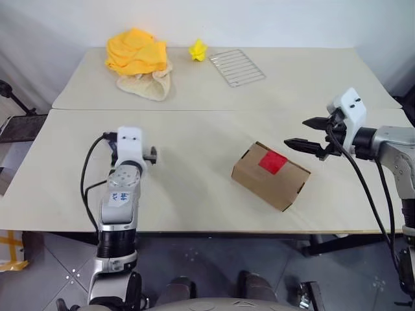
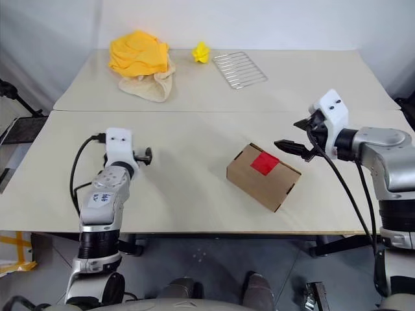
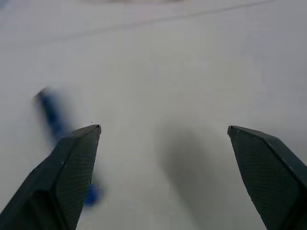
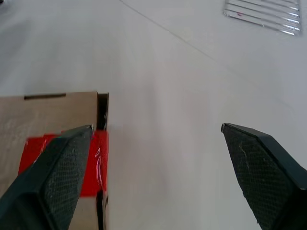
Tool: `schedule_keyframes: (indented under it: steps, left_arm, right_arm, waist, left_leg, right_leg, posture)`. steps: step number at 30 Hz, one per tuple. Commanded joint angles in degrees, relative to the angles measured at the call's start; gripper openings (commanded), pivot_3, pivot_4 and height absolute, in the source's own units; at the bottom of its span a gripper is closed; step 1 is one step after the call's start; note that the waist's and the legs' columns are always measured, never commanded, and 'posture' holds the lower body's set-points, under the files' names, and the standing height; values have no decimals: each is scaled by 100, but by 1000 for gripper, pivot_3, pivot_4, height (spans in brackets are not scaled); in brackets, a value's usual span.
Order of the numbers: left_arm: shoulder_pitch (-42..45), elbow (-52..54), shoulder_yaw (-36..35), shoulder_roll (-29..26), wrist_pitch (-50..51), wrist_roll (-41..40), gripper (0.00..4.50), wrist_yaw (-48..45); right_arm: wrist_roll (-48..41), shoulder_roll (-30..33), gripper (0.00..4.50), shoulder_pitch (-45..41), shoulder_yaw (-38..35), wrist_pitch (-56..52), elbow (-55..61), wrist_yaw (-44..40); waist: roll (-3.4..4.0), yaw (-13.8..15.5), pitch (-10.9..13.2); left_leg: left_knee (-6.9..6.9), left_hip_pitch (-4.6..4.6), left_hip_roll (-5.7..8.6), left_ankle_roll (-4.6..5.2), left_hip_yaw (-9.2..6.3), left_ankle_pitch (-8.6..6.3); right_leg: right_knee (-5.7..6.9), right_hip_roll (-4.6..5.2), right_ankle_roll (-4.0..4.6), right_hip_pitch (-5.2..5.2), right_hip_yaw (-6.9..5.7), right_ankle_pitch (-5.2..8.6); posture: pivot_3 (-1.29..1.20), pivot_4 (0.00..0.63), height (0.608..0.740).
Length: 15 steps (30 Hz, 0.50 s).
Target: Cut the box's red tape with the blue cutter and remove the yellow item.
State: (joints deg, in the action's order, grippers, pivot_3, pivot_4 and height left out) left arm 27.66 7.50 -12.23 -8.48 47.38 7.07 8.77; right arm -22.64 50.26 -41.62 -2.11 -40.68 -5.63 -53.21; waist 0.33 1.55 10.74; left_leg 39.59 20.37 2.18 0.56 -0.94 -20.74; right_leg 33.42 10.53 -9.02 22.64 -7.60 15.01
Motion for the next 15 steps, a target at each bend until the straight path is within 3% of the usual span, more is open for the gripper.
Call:
schedule_keyframes:
  steps: [1, 8, 11, 15]
  left_arm:
    - [-153, 542, -332, -32, -33, 144, 4500, 352]
    - [298, 336, -790, 8, -195, 6, 4500, 841]
    - [526, 175, -918, 55, -194, -120, 3643, 905]
    - [749, -76, -1011, 78, -262, -191, 3643, 1006]
  right_arm:
    - [111, 6, 4465, -274, 43, 236, -181, -194]
    - [337, -143, 4465, -611, 302, 431, -541, -437]
    - [360, -170, 4500, -678, 354, 431, -566, -525]
    - [373, -220, 4500, -721, 387, 424, -604, -686]
  waist:
    - [-1, -3, 1]
    - [-5, 26, 3]
    - [-5, 33, 3]
    - [-5, 1, 3]
  left_leg:
    - [0, 2, 0, 0, 0, 0]
    - [13, 6, 0, -3, 0, -2]
    - [15, 8, 1, -5, -1, -3]
    - [15, 8, 0, -8, 0, -5]
  right_leg:
    - [0, 0, 0, 4, 1, 0]
    - [5, 1, 1, 4, 1, 0]
    - [5, 1, 1, 4, 0, 0]
    - [4, 0, 1, 5, 1, 0]
  posture:
    - [0, 150, 740]
    - [0, 150, 740]
    - [0, 150, 740]
    - [0, 150, 740]
